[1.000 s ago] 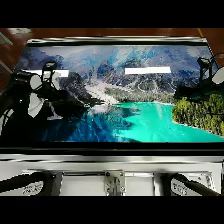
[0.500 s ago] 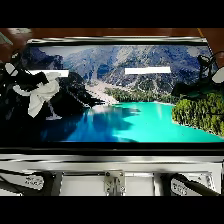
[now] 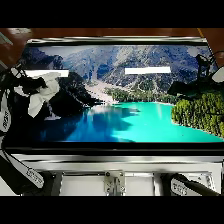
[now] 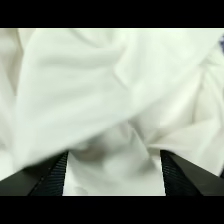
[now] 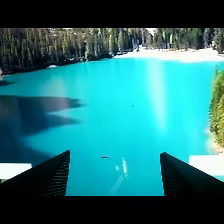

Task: Fold the shirts.

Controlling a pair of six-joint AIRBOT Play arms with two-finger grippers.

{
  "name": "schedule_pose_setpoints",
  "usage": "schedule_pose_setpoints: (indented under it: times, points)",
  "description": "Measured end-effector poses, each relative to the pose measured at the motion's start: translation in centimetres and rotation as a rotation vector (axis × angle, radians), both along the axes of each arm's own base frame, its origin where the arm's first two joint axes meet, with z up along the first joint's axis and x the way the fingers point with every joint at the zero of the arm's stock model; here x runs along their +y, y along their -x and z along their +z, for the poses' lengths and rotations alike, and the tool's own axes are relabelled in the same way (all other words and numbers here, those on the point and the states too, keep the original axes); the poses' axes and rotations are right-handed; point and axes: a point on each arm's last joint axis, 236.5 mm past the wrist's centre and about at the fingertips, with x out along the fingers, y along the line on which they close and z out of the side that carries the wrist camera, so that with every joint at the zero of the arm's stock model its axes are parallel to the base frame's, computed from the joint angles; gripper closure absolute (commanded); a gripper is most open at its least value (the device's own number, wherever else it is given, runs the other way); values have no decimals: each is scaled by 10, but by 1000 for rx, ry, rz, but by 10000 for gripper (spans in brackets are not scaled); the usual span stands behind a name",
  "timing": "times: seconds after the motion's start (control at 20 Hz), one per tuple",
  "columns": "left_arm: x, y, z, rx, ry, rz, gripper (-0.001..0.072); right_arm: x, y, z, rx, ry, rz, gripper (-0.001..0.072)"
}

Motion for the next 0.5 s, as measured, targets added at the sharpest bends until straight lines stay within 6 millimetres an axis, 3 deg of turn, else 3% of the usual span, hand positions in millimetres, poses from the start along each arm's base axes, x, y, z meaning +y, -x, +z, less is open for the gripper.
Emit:
schedule_pose_setpoints:
  times: [0.1,0.2,0.3,0.4,0.5]
  points:
    - [4,1,-10,17,0,-1,674,5,1,1,3,-25,0,21]
    - [1,0,-10,21,11,-8,671,9,3,1,14,-42,5,22]
    - [-2,-1,4,15,13,-27,672,11,5,1,23,-51,9,22]
    - [-11,-7,41,-34,-7,-74,672,12,4,2,16,-56,8,22]
    - [-33,-9,93,-102,-43,-160,672,12,0,3,1,-58,5,23]
